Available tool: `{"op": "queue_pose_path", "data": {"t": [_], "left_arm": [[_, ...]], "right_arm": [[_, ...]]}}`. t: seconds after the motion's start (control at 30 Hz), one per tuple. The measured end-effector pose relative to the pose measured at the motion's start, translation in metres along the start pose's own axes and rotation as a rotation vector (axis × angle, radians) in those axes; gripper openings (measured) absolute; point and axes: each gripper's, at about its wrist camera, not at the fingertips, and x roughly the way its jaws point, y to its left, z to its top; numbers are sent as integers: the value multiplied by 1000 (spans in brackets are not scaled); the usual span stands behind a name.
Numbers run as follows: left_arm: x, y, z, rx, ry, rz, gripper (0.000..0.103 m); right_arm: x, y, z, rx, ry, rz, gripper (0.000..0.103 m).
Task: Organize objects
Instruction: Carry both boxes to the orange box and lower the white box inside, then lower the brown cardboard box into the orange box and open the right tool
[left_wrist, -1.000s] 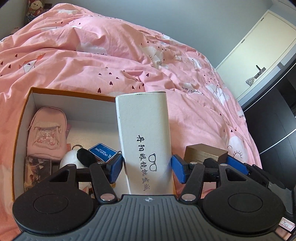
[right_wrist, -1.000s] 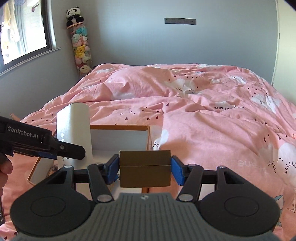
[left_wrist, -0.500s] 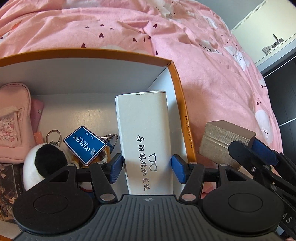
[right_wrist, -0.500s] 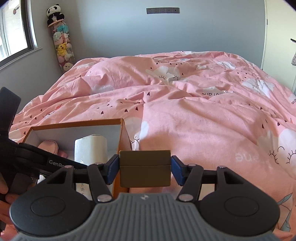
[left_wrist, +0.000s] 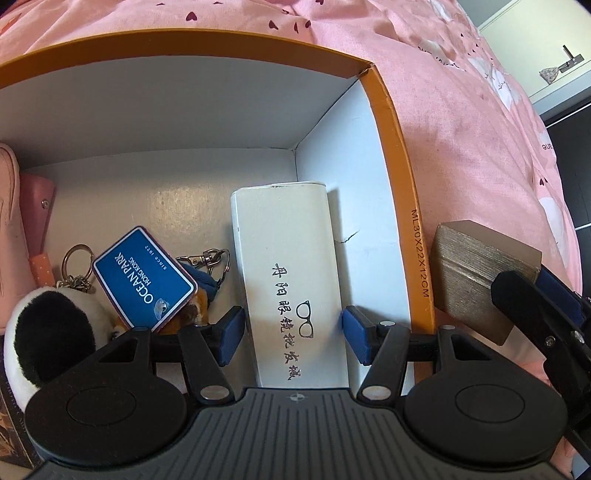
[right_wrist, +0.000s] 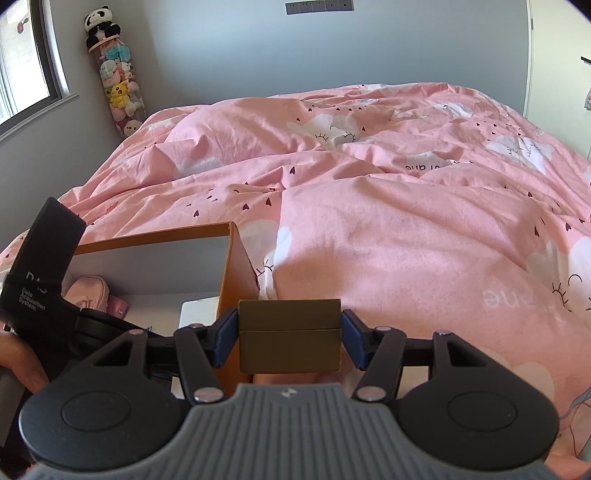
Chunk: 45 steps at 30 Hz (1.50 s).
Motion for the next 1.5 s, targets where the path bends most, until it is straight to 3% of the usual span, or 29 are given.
{"op": "queue_pose_path", "data": {"t": [0.43,0.7,0.87,1.0,1.1,1.33,1.5], "left_arm": [[-9,8,-2,8,-3,-45,66],[-68,12,-1,61,-158,-78,63],[-95,11,8,90,-254,-26,63],[-108,25,6,84,-294,2,61],[-115,42,4,57,-309,13,59],[-113,67,5,30,-336,31,59],[-108,74,8,41,-354,60,59]], "right_arm": [[-1,-2,1,1,1,-3,61],[-22,6,14,-12,-50,19,61],[-35,18,30,-1,-70,105,61],[-29,31,43,27,-34,210,61],[-16,46,52,23,-3,239,61],[28,82,63,-22,63,186,61],[70,99,63,-48,136,96,61]]}}
